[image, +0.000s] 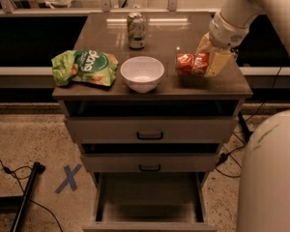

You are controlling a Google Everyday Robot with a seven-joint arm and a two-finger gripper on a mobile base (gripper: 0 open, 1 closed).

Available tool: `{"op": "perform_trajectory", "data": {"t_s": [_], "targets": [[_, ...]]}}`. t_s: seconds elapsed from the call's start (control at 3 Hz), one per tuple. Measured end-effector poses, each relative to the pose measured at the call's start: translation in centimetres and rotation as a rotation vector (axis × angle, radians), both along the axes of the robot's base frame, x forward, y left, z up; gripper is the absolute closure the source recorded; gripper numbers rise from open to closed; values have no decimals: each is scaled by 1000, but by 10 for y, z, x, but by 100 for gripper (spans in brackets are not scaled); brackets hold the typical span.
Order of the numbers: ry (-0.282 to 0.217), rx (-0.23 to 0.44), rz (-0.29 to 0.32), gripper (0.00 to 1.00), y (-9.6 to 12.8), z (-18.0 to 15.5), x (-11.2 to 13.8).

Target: Place coke can into bottom drawer

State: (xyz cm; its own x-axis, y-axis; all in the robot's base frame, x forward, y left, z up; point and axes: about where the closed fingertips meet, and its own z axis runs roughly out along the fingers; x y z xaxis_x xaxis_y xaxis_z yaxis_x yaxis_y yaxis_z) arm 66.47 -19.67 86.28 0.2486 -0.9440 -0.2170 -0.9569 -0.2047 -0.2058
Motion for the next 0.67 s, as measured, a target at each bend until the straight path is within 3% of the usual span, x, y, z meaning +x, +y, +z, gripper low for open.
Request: {"op": "perform_trajectory", "data": {"t_s": [0.33, 0.67], "targets": [[-2, 64, 14, 100, -6, 16, -18], [-67, 124, 36, 100, -25, 42, -54]]}}
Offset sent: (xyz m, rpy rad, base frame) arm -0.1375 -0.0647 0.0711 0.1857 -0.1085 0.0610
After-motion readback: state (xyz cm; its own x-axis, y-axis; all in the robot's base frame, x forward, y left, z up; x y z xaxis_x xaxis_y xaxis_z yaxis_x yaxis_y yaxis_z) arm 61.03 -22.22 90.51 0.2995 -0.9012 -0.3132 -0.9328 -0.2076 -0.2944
